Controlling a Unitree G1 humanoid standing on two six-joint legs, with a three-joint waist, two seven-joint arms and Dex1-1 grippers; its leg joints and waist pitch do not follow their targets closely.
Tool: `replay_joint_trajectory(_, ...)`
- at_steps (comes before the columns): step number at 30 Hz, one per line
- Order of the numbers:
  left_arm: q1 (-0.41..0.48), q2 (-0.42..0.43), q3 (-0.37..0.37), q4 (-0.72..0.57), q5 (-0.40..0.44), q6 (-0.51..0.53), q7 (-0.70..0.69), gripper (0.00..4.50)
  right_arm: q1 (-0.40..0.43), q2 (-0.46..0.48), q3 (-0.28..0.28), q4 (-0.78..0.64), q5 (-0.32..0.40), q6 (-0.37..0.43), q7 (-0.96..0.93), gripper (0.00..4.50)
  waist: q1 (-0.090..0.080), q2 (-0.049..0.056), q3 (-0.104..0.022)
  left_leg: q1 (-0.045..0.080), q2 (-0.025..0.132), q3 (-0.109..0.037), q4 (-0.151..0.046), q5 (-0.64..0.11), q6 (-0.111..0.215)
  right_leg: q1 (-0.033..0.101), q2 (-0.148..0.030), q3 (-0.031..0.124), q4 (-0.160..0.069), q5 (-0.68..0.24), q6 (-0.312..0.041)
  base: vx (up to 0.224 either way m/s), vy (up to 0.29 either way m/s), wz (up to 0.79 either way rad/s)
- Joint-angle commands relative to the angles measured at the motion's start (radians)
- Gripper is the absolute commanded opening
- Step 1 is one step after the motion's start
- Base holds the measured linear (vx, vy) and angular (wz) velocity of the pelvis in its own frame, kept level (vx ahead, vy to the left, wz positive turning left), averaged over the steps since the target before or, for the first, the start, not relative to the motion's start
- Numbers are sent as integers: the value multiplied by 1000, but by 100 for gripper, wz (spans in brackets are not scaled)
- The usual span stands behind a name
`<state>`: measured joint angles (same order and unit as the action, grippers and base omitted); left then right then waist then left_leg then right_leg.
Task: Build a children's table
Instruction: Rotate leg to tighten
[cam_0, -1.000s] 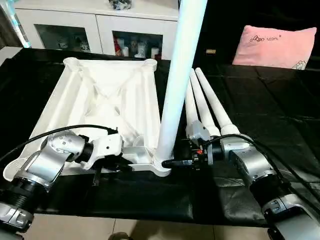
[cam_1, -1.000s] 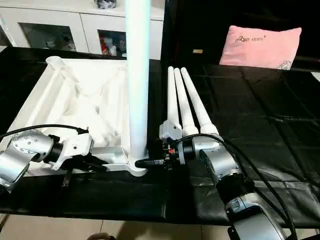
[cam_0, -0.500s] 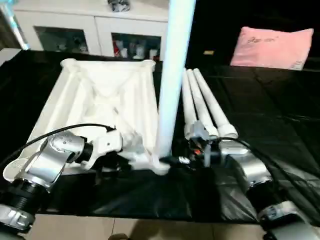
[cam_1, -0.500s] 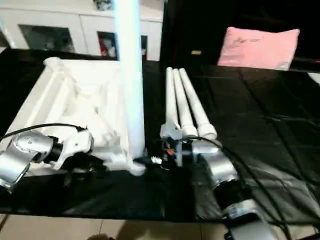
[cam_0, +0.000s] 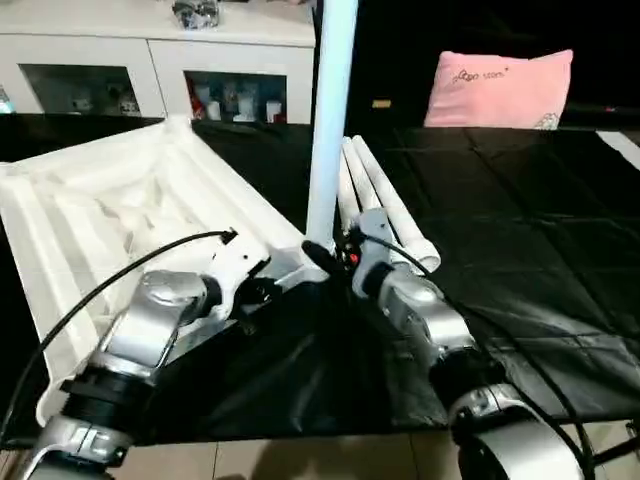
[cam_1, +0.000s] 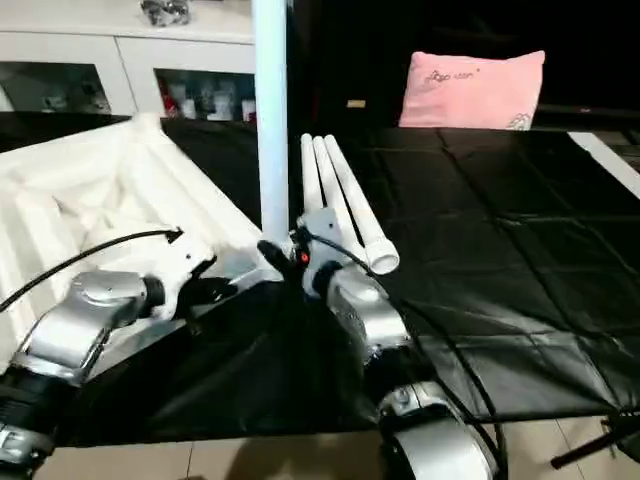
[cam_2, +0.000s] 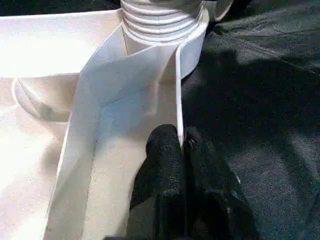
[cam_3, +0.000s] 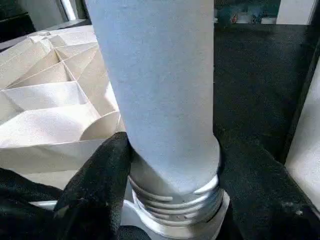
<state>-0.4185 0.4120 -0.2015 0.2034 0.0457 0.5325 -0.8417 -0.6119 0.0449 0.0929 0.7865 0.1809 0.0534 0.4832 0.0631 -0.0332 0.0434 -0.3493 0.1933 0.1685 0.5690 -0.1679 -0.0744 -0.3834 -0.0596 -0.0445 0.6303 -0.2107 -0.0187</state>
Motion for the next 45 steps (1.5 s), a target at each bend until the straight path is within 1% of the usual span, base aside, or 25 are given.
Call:
replay_joint_trajectory(1,-42,-12,-32,-27,13,-34,22,0,42,39,50,34,-23,62,56,321,6,17,-45,2,31,-13,-72,-314,-21,24,-74,46,-97,-295,-155,0,0,0)
replay_joint_trajectory(2,-41,-10,-33,-34,14,-19,33,0,44,38,43,35,-29,47,48,321,7,19,-44,5,31,-13,-72,-331,-25,22,-74,47,-99,-313,-152,0,0,0)
replay_joint_trajectory(4,-39,-5,-36,-43,14,-2,46,0,46,33,35,35,-33,22,46,356,7,18,-44,5,33,-14,-74,-346,-30,20,-75,47,-100,-328,-150,0,0,0)
replay_joint_trajectory(8,-29,21,-43,-37,13,-44,4,0,72,-5,28,-34,-10,5,87,376,8,19,-44,4,33,-14,-74,-343,-27,21,-74,48,-100,-314,-149,0,0,0)
replay_joint_trajectory(10,-26,26,-44,-35,14,-55,-9,0,77,-13,25,-48,-4,3,98,402,11,19,-47,1,33,-13,-74,-312,-20,25,-73,47,-96,-264,-154,0,0,0)
replay_joint_trajectory(11,-22,34,-42,-30,14,-60,-20,0,84,-28,21,-73,3,-1,111,408,12,20,-47,1,34,-13,-74,-307,-19,26,-73,47,-96,-253,-155,0,0,0)
replay_joint_trajectory(12,-17,53,-47,-18,12,-88,-49,0,98,-55,17,-123,16,3,145,421,13,18,-50,1,34,-12,-72,-289,-16,27,-72,47,-92,-216,-163,0,0,0)
replay_joint_trajectory(13,-15,60,-49,-15,12,-94,-57,0,103,-64,16,-140,21,4,157,421,15,18,-51,-1,33,-12,-72,-276,-12,29,-70,47,-91,-195,-165,0,0,0)
replay_joint_trajectory(15,-4,101,-65,8,8,-150,-106,0,126,-111,15,-222,40,17,228,444,24,17,-58,-4,31,-8,-63,-201,6,35,-68,46,-80,-81,-172,0,0,0)
replay_joint_trajectory(18,2,132,-72,27,8,-194,-139,0,151,-155,28,-296,56,34,304,444,29,14,-65,-9,29,-5,-54,-116,32,38,-64,43,-64,69,-191,0,0,0)
replay_joint_trajectory(19,2,136,-72,31,8,-202,-141,0,158,-164,31,-313,60,39,319,444,29,16,-61,-10,30,-5,-56,-122,37,36,-64,42,-65,73,-197,0,0,0)
replay_joint_trajectory(23,3,156,-60,71,12,-242,-147,0,210,-218,54,-439,91,83,407,444,30,11,-54,-9,33,-6,-62,-178,27,38,-67,42,-75,-24,-182,0,0,0)
replay_joint_trajectory(27,2,173,-59,100,12,-282,-151,0,242,-249,54,-520,100,134,408,444,31,10,-51,-9,33,-7,-66,-218,4,35,-71,44,-86,-148,-158,0,0,0)
replay_joint_trajectory(29,0,179,-61,112,18,-302,-149,0,251,-259,52,-540,94,143,397,444,32,9,-51,-5,33,-6,-66,-229,-1,31,-71,45,-88,-174,-149,0,0,0)
replay_joint_trajectory(30,-1,185,-62,135,25,-355,-147,0,267,-270,38,-576,90,149,376,444,31,9,-51,-6,33,-7,-66,-234,-3,29,-71,45,-89,-181,-149,0,0,0)
replay_joint_trajectory(31,-1,185,-61,139,26,-364,-147,0,271,-272,36,-585,92,153,374,444,33,8,-49,-6,32,-6,-66,-238,-3,28,-71,46,-93,-200,-138,0,0,0)
replay_joint_trajectory(33,1,186,-56,156,26,-427,-144,0,303,-285,18,-654,113,179,369,444,35,6,-50,-5,34,-7,-67,-232,-4,28,-71,47,-91,-195,-127,0,0,0)
replay_joint_trajectory(34,0,193,-53,175,30,-490,-138,0,350,-299,-3,-749,152,237,356,444,36,2,-52,-7,34,-7,-66,-215,2,31,-70,46,-88,-168,-128,0,0,0)
replay_joint_trajectory(36,-1,196,-43,188,31,-512,-122,0,377,-300,-18,-796,163,252,333,444,40,4,-54,-7,36,-7,-64,-195,8,30,-70,47,-82,-119,-125,0,0,0)
replay_joint_trajectory(37,-1,196,-31,190,11,-517,-138,0,387,-294,-28,-813,167,252,316,444,40,0,-54,-6,35,-6,-65,-200,6,27,-70,45,-82,-120,-130,0,0,0)
replay_joint_trajectory(38,-1,196,-28,190,8,-517,-140,44,389,-291,-31,-815,169,255,311,450,39,-1,-53,-8,34,-6,-65,-201,4,28,-71,45,-82,-126,-132,0,0,0)
replay_joint_trajectory(39,1,196,6,184,-35,-517,-162,55,411,-263,-69,-848,198,300,245,450,39,-1,-51,-8,33,-5,-66,-206,1,27,-72,46,-84,-151,-132,0,0,0)
replay_joint_trajectory(40,1,196,20,185,-54,-519,-169,55,418,-252,-81,-859,212,315,222,450,39,2,-51,-6,33,-5,-67,-216,-5,24,-73,47,-87,-176,-131,0,0,0)
replay_joint_trajectory(43,2,198,37,182,-75,-523,-176,87,427,-240,-92,-867,220,301,206,450,35,4,-50,-4,35,-6,-69,-234,-21,22,-71,46,-84,-171,-139,0,0,0)
replay_joint_trajectory(45,9,198,83,166,-133,-527,-186,99,459,-241,-84,-882,181,238,194,450,36,5,-50,-6,35,-5,-67,-238,-28,22,-74,47,-83,-161,-142,0,0,0)
